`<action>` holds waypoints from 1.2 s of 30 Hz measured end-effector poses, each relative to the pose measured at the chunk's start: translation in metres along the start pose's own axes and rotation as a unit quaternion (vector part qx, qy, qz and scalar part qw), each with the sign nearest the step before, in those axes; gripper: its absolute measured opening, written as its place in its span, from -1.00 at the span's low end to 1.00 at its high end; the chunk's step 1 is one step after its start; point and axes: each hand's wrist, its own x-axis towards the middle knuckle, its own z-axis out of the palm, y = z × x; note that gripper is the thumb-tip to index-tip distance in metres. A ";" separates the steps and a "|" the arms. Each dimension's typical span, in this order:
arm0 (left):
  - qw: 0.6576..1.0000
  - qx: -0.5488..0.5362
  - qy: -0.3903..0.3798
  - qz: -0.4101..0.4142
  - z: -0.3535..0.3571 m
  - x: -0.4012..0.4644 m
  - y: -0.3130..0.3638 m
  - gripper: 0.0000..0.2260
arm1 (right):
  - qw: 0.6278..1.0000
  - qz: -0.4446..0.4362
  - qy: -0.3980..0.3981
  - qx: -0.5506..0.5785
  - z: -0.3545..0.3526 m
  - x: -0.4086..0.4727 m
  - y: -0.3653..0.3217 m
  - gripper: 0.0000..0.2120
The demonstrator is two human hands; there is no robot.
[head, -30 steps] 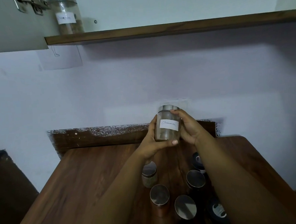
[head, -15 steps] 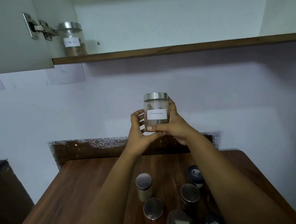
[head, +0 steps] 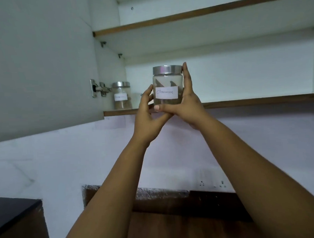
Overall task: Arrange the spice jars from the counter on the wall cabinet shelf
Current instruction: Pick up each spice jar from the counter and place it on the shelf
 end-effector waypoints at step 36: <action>0.847 0.442 0.212 0.207 -0.069 0.077 -0.188 -0.49 | 0.913 0.211 -0.140 -0.320 0.115 0.188 0.091 0.36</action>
